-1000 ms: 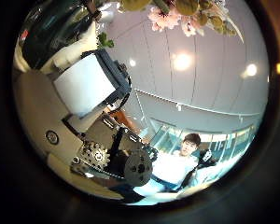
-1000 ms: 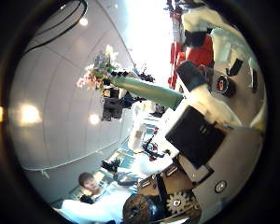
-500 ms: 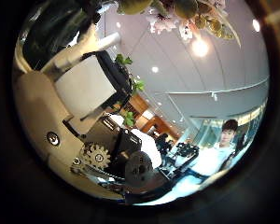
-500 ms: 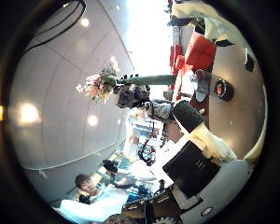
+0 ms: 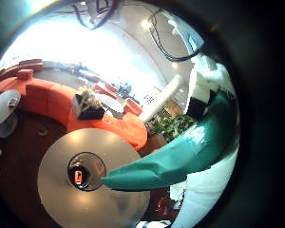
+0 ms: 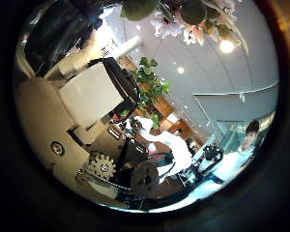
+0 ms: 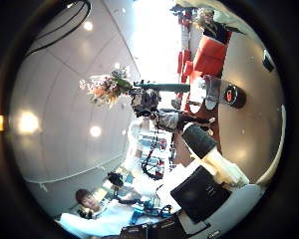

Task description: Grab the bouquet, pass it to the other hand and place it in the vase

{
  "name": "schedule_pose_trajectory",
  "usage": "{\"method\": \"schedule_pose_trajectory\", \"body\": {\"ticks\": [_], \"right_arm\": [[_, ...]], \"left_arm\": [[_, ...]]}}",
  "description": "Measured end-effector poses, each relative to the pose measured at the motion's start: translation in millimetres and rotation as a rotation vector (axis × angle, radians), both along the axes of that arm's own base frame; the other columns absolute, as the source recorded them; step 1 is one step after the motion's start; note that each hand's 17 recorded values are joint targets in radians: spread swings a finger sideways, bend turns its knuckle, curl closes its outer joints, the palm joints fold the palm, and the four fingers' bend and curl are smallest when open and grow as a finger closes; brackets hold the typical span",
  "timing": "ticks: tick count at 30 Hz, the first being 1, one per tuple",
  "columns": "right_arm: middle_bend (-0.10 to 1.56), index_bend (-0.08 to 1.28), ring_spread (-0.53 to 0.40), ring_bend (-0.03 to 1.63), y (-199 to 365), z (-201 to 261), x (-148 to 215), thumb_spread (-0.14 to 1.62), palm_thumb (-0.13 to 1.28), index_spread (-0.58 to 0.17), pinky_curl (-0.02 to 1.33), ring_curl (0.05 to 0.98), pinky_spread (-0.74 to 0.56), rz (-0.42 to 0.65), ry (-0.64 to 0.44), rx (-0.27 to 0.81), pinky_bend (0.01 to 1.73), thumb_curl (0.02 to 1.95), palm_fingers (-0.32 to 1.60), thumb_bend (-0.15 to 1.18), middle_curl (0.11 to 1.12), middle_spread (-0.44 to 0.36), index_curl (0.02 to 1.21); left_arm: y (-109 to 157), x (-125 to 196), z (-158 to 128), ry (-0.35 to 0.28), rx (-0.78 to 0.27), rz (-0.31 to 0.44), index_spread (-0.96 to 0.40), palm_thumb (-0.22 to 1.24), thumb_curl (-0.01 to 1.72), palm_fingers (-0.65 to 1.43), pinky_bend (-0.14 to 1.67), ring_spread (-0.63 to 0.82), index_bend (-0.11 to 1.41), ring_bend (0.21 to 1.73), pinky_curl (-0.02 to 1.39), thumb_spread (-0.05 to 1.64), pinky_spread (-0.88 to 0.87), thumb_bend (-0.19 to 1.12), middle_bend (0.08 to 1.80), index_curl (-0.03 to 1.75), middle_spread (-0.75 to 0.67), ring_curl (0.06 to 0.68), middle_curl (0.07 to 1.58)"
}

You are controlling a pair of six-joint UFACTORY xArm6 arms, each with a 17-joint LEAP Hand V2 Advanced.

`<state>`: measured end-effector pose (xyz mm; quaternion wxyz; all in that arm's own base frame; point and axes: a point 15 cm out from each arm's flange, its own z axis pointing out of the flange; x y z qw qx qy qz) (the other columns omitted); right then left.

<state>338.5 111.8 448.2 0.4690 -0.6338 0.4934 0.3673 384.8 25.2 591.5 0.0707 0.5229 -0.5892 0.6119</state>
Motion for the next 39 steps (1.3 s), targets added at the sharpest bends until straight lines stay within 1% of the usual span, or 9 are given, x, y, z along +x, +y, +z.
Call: {"method": "schedule_pose_trajectory", "body": {"ticks": [5, 9, 12, 15, 20, 24, 31, 39], "right_arm": [[0.48, 0.24, 0.041, 0.72, 0.1, -1.9, -0.6, 1.01, 0.76, -0.348, 0.54, 0.326, 0.45, 0.001, 0.002, 0.0, 0.62, 0.6, 0.17, -0.02, 0.4, 0.006, 0.46], [0.44, 0.22, 0.049, 0.71, 1.0, -5.2, -2.1, 1.01, 0.76, -0.351, 0.51, 0.311, 0.46, 0.003, 0.009, 0.003, 0.59, 0.59, 0.2, -0.02, 0.39, 0.0, 0.44], [0.41, 0.2, 0.052, 0.68, 1.6, -5.7, -2.1, 1.01, 0.76, -0.352, 0.49, 0.299, 0.47, 0.006, 0.009, 0.003, 0.57, 0.58, 0.22, -0.02, 0.38, -0.002, 0.43], [0.39, 0.19, 0.053, 0.67, 1.6, -5.1, -2.5, 1.01, 0.77, -0.352, 0.47, 0.289, 0.48, 0.006, 0.006, 0.003, 0.56, 0.58, 0.24, -0.02, 0.37, -0.002, 0.42], [0.37, 0.18, 0.055, 0.66, 2.1, -4.5, -3.2, 1.01, 0.77, -0.351, 0.45, 0.279, 0.48, 0.008, 0.003, 0.002, 0.54, 0.57, 0.26, -0.02, 0.37, -0.003, 0.4], [0.35, 0.18, 0.056, 0.65, 2.4, -5.1, -3.5, 1.01, 0.77, -0.352, 0.43, 0.27, 0.48, 0.009, 0.004, 0.001, 0.53, 0.57, 0.28, -0.02, 0.36, -0.01, 0.39], [0.32, 0.18, 0.052, 0.63, 3.5, -5.3, -4.0, 1.0, 0.78, -0.341, 0.4, 0.26, 0.48, 0.014, 0.003, 0.001, 0.51, 0.57, 0.3, -0.02, 0.36, -0.012, 0.38], [0.31, 0.18, 0.043, 0.62, 4.9, -6.4, -5.5, 1.0, 0.79, -0.339, 0.37, 0.247, 0.47, 0.017, 0.005, 0.003, 0.5, 0.57, 0.32, -0.02, 0.36, -0.009, 0.36]], "left_arm": [[3.3, 13.1, -16.5, 0.023, -0.008, 0.006, -0.77, 1.03, 0.96, 1.12, 1.24, -0.39, 0.6, 1.48, 0.72, 1.12, -0.55, 0.08, 1.25, 1.27, -0.44, 0.527, 0.84], [-4.2, 26.1, -34.4, 0.049, -0.014, -0.006, -0.78, 1.03, 0.97, 1.13, 1.24, -0.39, 0.59, 1.48, 0.72, 1.12, -0.56, 0.07, 1.25, 1.28, -0.44, 0.527, 0.84], [-2.5, 35.3, -48.2, 0.066, 0.0, 0.01, -0.78, 1.03, 0.98, 1.12, 1.24, -0.39, 0.58, 1.48, 0.72, 1.12, -0.56, 0.07, 1.24, 1.29, -0.44, 0.527, 0.84], [-8.0, 43.3, -61.9, 0.085, 0.011, 0.01, -0.78, 1.04, 0.98, 1.12, 1.24, -0.39, 0.58, 1.48, 0.72, 1.13, -0.56, 0.07, 1.24, 1.3, -0.44, 0.527, 0.85], [-4.3, 50.7, -83.0, 0.11, 0.03, 0.028, -0.78, 1.04, 0.98, 1.13, 1.24, -0.39, 0.57, 1.48, 0.73, 1.13, -0.55, 0.06, 1.24, 1.31, -0.44, 0.527, 0.85], [-4.8, 52.6, -97.9, 0.129, 0.024, 0.028, -0.79, 1.04, 0.99, 1.13, 1.24, -0.39, 0.57, 1.48, 0.73, 1.13, -0.56, 0.06, 1.23, 1.32, -0.45, 0.527, 0.85], [-4.7, 55.5, -112.8, 0.151, 0.016, 0.027, -0.79, 1.05, 0.99, 1.13, 1.23, -0.39, 0.57, 1.47, 0.74, 1.14, -0.56, 0.05, 1.23, 1.33, -0.45, 0.527, 0.86], [0.2, 57.6, -122.6, 0.163, 0.022, 0.042, -0.79, 1.04, 0.98, 1.11, 1.23, -0.38, 0.56, 1.48, 0.74, 1.13, -0.56, 0.03, 1.23, 1.34, -0.45, 0.529, 0.86]]}}
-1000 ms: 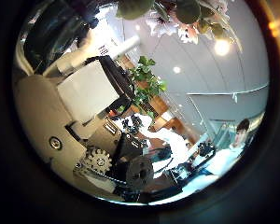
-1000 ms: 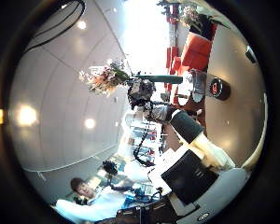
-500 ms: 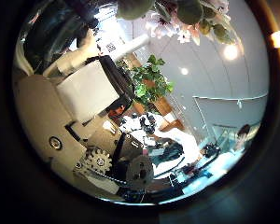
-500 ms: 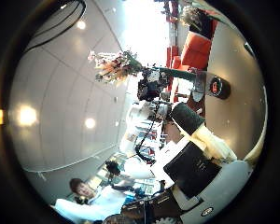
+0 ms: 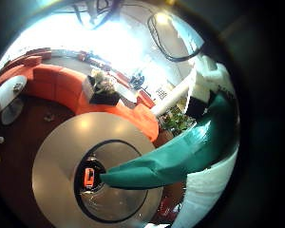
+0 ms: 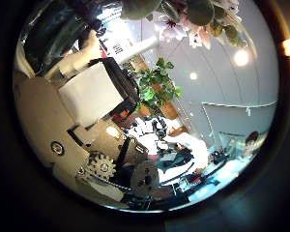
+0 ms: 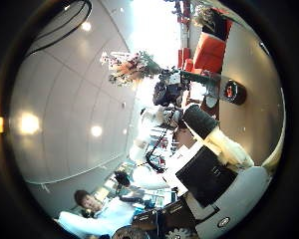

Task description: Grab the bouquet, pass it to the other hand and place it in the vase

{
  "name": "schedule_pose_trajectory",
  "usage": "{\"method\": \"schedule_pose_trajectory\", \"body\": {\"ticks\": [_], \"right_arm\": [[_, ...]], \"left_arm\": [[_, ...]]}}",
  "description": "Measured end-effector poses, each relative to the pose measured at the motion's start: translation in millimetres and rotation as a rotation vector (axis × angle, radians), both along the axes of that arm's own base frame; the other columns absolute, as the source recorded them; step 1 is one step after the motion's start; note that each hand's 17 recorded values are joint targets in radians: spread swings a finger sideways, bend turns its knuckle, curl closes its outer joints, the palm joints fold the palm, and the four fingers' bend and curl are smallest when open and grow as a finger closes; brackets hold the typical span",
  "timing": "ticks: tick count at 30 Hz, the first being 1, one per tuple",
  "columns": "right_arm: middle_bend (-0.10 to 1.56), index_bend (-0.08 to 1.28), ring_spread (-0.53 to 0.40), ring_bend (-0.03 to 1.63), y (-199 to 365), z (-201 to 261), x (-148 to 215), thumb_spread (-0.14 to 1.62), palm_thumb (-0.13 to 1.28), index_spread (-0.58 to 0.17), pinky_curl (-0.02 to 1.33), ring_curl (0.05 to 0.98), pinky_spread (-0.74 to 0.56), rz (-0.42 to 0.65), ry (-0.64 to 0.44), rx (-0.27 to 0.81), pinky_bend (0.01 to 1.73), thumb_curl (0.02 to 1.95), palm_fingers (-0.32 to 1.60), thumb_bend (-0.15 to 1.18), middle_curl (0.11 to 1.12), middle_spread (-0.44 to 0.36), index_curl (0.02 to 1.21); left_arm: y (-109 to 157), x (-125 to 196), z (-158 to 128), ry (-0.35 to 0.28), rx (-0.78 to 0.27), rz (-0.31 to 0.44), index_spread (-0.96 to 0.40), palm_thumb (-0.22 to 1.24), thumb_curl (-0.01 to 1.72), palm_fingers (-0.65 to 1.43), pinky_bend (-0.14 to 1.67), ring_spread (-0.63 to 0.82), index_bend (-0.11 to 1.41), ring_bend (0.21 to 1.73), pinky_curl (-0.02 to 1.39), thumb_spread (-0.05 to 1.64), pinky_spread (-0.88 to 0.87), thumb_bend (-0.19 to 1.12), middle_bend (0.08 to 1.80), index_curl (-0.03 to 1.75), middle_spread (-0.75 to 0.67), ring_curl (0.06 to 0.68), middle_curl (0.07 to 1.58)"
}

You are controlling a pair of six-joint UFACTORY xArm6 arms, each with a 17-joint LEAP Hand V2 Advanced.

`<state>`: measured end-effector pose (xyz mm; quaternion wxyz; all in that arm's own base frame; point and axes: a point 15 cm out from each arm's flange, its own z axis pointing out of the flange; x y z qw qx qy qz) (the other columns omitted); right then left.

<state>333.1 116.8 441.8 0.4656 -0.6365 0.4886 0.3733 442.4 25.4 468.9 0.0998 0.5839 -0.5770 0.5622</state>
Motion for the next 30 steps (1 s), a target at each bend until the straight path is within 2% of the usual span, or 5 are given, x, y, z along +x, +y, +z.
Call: {"method": "schedule_pose_trajectory", "body": {"ticks": [17, 19, 20, 23, 30], "right_arm": [[0.28, 0.18, 0.038, 0.6, 0.0, 0.0, 0.0, 1.0, 0.79, -0.336, 0.32, 0.228, 0.47, 0.003, -0.01, 0.0, 0.48, 0.56, 0.36, -0.02, 0.36, -0.004, 0.36], [0.28, 0.18, 0.038, 0.6, 0.1, 0.3, -0.2, 1.01, 0.79, -0.332, 0.31, 0.226, 0.47, 0.003, -0.012, 0.0, 0.48, 0.56, 0.36, -0.02, 0.36, -0.003, 0.35], [0.28, 0.18, 0.038, 0.6, 0.1, 0.4, -0.2, 1.01, 0.79, -0.333, 0.31, 0.225, 0.47, 0.004, -0.013, 0.0, 0.48, 0.56, 0.37, -0.02, 0.36, -0.003, 0.35], [0.27, 0.18, 0.038, 0.6, 0.2, 0.6, -0.2, 1.01, 0.79, -0.333, 0.31, 0.222, 0.47, 0.004, -0.015, 0.001, 0.48, 0.56, 0.37, -0.02, 0.36, -0.003, 0.35], [0.26, 0.18, 0.038, 0.59, 4.3, 1.4, -1.9, 1.0, 0.79, -0.333, 0.29, 0.217, 0.47, 0.017, -0.024, 0.0, 0.47, 0.56, 0.38, -0.02, 0.36, -0.027, 0.35]], "left_arm": [[3.5, 5.8, -15.2, 0.029, -0.018, -0.002, -0.78, 0.84, 0.86, 1.1, 1.2, -0.4, 0.45, 1.42, 0.71, 1.01, -0.58, -0.06, 1.18, 1.37, -0.45, 0.507, 0.86], [3.5, 6.3, -17.9, 0.03, -0.025, -0.005, -0.77, 0.73, 0.79, 1.0, 1.13, -0.43, 0.41, 1.35, 0.69, 0.99, -0.59, -0.08, 1.15, 1.35, -0.45, 0.491, 0.85], [2.8, 6.3, -22.2, 0.035, -0.033, -0.007, -0.75, 0.61, 0.75, 0.66, 1.04, -0.42, 0.35, 1.26, 0.67, 0.98, -0.59, -0.11, 1.12, 1.32, -0.45, 0.468, 0.84], [-3.3, 6.9, -25.0, 0.029, -0.052, -0.027, -0.59, 0.36, 0.63, -0.26, 0.7, -0.11, 0.2, 1.09, 0.65, 0.96, -0.17, -0.11, 0.76, 1.22, -0.19, 0.448, 0.76], [-0.5, 1.0, -6.1, -0.008, -0.125, -0.033, -0.14, 0.12, 0.47, -0.29, 0.46, 0.37, 0.03, 0.81, 0.41, 0.93, 0.39, -0.06, 0.34, 0.9, 0.35, 0.25, 0.46]]}}
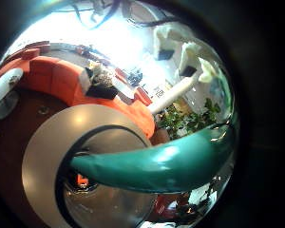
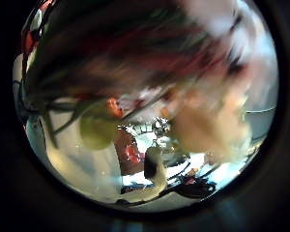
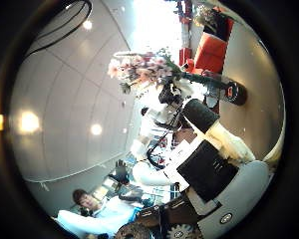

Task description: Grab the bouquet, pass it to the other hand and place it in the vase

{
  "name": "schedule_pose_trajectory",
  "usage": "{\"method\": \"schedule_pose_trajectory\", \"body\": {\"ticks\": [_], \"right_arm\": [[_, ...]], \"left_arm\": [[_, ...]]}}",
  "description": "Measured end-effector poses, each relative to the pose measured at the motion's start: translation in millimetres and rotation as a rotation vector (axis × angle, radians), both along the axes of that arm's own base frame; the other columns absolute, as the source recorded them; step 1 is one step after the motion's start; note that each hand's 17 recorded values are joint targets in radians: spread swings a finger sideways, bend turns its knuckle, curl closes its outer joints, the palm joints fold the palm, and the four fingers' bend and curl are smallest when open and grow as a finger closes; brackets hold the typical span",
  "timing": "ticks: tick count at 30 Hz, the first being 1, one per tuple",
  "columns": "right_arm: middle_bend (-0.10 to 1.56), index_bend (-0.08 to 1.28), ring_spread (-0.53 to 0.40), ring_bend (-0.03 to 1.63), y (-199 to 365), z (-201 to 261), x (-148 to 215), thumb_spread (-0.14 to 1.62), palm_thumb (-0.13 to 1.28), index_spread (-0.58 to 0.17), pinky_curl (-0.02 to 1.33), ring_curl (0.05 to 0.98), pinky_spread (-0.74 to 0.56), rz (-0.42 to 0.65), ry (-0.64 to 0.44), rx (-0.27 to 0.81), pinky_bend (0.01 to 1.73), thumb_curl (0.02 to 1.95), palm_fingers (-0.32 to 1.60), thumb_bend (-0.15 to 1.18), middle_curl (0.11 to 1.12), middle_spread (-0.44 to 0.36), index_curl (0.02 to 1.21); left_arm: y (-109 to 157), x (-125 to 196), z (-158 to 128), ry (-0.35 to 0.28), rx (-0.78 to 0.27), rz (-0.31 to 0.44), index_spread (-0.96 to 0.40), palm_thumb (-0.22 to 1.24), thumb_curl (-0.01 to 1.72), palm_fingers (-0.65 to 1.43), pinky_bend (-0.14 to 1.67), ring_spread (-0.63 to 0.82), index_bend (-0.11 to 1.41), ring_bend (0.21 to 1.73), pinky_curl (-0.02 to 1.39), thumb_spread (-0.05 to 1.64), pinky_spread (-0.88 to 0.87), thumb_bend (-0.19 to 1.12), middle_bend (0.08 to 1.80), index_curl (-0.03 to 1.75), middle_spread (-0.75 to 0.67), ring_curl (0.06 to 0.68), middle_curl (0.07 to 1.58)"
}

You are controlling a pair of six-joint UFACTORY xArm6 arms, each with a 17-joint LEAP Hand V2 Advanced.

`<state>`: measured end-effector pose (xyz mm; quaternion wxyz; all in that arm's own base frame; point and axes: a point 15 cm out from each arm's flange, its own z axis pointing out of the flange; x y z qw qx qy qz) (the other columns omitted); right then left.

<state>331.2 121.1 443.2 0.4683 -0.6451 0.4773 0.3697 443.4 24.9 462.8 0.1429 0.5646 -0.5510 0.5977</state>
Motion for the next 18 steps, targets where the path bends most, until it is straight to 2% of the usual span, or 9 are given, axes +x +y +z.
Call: {"method": "schedule_pose_trajectory", "body": {"ticks": [3, 6, 14, 16, 18], "right_arm": [[0.26, 0.18, 0.038, 0.59, 1.0, 1.3, -0.7, 1.0, 0.79, -0.334, 0.29, 0.214, 0.47, 0.003, -0.009, 0.0, 0.47, 0.56, 0.38, -0.02, 0.36, -0.046, 0.35], [0.25, 0.18, 0.038, 0.59, 1.6, 1.5, -2.1, 1.0, 0.79, -0.335, 0.28, 0.211, 0.47, 0.008, -0.012, 0.002, 0.47, 0.56, 0.39, -0.02, 0.36, -0.065, 0.35], [0.24, 0.19, 0.038, 0.57, 11.1, 6.0, -4.7, 1.0, 0.79, -0.332, 0.26, 0.203, 0.47, 0.035, -0.041, 0.011, 0.46, 0.56, 0.4, -0.02, 0.36, -0.088, 0.36], [0.24, 0.19, 0.038, 0.57, 13.5, 8.2, -6.3, 1.0, 0.79, -0.333, 0.26, 0.201, 0.47, 0.042, -0.056, 0.009, 0.45, 0.56, 0.41, -0.02, 0.36, -0.095, 0.36], [0.24, 0.19, 0.038, 0.56, 17.0, 11.0, -9.4, 1.0, 0.79, -0.332, 0.25, 0.199, 0.47, 0.051, -0.069, 0.004, 0.44, 0.56, 0.41, -0.02, 0.37, -0.099, 0.37]], "left_arm": [[8.3, -6.5, 19.8, -0.041, -0.027, 0.03, -0.01, 0.11, 0.43, -0.24, 0.41, 0.46, 0.04, 0.74, 0.38, 0.92, 0.47, -0.04, 0.28, 0.76, 0.45, 0.222, 0.41], [13.3, -17.9, 35.3, -0.059, -0.027, 0.04, 0.08, 0.1, 0.41, -0.2, 0.36, 0.51, 0.06, 0.69, 0.35, 0.91, 0.51, -0.04, 0.24, 0.64, 0.5, 0.206, 0.38], [-0.1, -58.4, 81.0, -0.116, 0.023, 0.044, 0.14, 0.1, 0.37, -0.12, 0.29, 0.57, 0.11, 0.61, 0.32, 0.9, 0.54, -0.03, 0.18, 0.42, 0.54, 0.182, 0.34], [-9.5, -74.4, 87.5, -0.111, 0.043, 0.041, 0.15, 0.11, 0.36, -0.09, 0.27, 0.57, 0.13, 0.59, 0.32, 0.91, 0.54, -0.03, 0.18, 0.4, 0.54, 0.18, 0.33], [-19.0, -91.9, 85.9, -0.07, 0.069, 0.045, 0.16, 0.13, 0.36, -0.07, 0.26, 0.58, 0.14, 0.58, 0.31, 0.92, 0.54, -0.02, 0.18, 0.38, 0.53, 0.177, 0.33]]}}
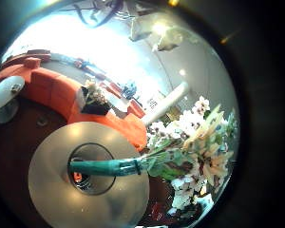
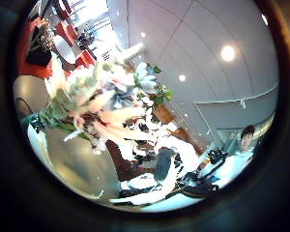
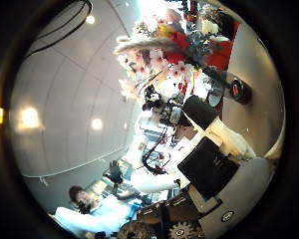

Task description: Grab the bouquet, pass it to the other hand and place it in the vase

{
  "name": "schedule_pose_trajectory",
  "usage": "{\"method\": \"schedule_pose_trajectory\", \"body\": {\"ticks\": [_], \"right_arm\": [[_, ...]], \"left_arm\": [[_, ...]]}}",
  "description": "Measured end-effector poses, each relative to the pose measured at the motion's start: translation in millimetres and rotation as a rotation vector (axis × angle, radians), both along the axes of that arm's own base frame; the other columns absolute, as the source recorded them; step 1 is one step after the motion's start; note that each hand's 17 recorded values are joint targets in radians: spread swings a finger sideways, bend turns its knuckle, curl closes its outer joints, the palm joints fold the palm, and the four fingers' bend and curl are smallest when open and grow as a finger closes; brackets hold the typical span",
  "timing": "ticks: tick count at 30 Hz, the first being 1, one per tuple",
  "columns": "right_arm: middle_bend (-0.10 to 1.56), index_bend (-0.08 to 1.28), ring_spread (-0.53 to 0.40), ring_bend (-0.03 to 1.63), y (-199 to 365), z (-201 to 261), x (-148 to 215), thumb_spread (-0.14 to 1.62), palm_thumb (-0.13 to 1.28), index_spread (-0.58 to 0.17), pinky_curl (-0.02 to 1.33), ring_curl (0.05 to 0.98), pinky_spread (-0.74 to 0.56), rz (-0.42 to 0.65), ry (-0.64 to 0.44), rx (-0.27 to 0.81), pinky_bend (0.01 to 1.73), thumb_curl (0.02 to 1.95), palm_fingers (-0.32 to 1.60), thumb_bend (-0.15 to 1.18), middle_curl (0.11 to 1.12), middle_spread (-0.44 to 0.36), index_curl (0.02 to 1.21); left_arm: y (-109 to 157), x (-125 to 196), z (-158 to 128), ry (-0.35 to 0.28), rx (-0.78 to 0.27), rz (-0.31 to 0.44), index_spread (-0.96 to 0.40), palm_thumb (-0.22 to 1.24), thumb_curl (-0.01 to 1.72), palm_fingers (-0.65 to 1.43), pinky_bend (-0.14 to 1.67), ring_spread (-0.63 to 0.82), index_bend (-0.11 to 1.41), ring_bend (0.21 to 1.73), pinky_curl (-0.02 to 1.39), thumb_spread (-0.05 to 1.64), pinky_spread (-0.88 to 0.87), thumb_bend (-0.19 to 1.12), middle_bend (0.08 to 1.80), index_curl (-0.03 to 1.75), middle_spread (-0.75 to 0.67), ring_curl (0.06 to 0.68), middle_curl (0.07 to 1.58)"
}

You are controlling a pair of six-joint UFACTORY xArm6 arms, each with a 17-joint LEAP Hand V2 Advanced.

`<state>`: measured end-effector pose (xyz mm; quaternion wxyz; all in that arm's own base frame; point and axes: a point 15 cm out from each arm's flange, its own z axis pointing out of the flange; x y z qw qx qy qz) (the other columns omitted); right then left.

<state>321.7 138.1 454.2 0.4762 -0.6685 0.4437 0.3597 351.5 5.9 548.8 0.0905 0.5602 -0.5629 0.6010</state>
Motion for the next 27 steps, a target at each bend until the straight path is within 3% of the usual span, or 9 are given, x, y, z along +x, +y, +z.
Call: {"method": "schedule_pose_trajectory", "body": {"ticks": [8, 16, 19, 27], "right_arm": [[0.26, 0.19, 0.048, 0.54, 15.3, 10.7, -26.7, 1.01, 0.79, -0.327, 0.23, 0.19, 0.46, 0.034, -0.061, -0.066, 0.42, 0.56, 0.44, -0.02, 0.37, -0.104, 0.37], [0.27, 0.19, 0.062, 0.56, 12.6, -3.8, -38.7, 1.02, 0.79, -0.321, 0.21, 0.191, 0.46, -0.069, -0.105, -0.196, 0.4, 0.56, 0.48, -0.02, 0.38, -0.129, 0.37], [0.28, 0.19, 0.061, 0.56, 10.7, -8.8, -41.5, 1.02, 0.81, -0.321, 0.2, 0.19, 0.45, -0.078, -0.097, -0.219, 0.39, 0.56, 0.5, -0.02, 0.38, -0.13, 0.38], [0.28, 0.19, 0.06, 0.55, 3.4, -21.1, -46.8, 1.03, 0.82, -0.321, 0.19, 0.185, 0.45, -0.081, -0.044, -0.282, 0.39, 0.57, 0.52, -0.02, 0.38, -0.082, 0.39]], "left_arm": [[-28.6, -66.7, -56.2, 0.312, 0.217, 0.043, 0.2, 0.26, 0.36, 0.0, 0.22, 0.59, 0.17, 0.56, 0.31, 0.98, 0.55, -0.02, 0.19, 0.35, 0.52, 0.178, 0.31], [-76.4, -106.8, -110.1, 0.584, 0.339, -0.06, 0.21, 0.3, 0.36, 0.01, 0.21, 0.6, 0.17, 0.55, 0.31, 0.99, 0.55, -0.03, 0.19, 0.34, 0.52, 0.182, 0.31], [-75.4, -113.0, -124.1, 0.631, 0.372, -0.057, 0.21, 0.31, 0.36, 0.02, 0.22, 0.6, 0.17, 0.54, 0.31, 0.99, 0.55, -0.03, 0.19, 0.34, 0.52, 0.184, 0.31], [-74.8, -118.0, -131.8, 0.649, 0.351, -0.055, 0.2, 0.31, 0.35, 0.05, 0.21, 0.6, 0.17, 0.54, 0.31, 1.0, 0.55, -0.03, 0.2, 0.33, 0.5, 0.187, 0.32]]}}
